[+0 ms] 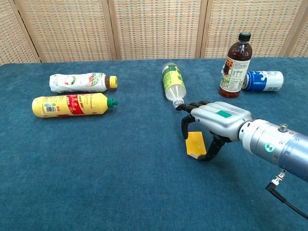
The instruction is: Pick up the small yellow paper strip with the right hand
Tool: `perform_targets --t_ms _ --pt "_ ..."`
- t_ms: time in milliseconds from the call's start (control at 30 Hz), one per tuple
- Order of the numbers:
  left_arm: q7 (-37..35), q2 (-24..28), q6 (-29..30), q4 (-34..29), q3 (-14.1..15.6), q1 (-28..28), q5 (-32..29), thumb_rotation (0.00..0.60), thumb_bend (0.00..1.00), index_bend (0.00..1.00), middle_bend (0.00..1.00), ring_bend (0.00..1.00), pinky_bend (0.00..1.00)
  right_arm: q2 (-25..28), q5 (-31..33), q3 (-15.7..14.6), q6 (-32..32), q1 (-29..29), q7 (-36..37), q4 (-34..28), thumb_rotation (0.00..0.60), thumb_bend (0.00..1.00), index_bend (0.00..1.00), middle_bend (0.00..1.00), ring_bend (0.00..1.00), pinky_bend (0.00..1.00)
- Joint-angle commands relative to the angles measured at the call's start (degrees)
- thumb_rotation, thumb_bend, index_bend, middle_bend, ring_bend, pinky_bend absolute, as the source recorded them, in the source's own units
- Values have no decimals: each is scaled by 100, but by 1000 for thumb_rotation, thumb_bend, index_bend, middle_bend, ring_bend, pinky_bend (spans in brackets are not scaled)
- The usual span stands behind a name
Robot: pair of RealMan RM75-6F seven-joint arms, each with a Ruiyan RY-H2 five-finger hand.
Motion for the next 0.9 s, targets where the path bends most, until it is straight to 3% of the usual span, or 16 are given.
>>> perform_targets --t_ms 33,300,500,733,900 --pt "-5 3 4 1 4 4 5 600 0 0 0 0 0 -10 -11 -17 -21 9 -13 6 600 277 445 0 0 0" --pt "-36 16 18 2 8 10 26 600 0 0 0 0 0 14 20 -52 -180 55 -33 -5 600 476 508 0 0 0" --pt "-30 15 12 4 9 5 22 600 0 0 0 0 0 -18 -75 -77 -167 75 3 124 600 592 748 26 0 0" --pt "-16 4 -1 8 6 -4 0 600 0 0 0 0 0 -7 -309 23 -56 118 356 235 600 607 821 45 0 0" --pt "-13 2 -3 3 5 -8 -2 600 0 0 0 0 0 250 -347 366 -181 252 1116 -236 600 600 841 59 0 0"
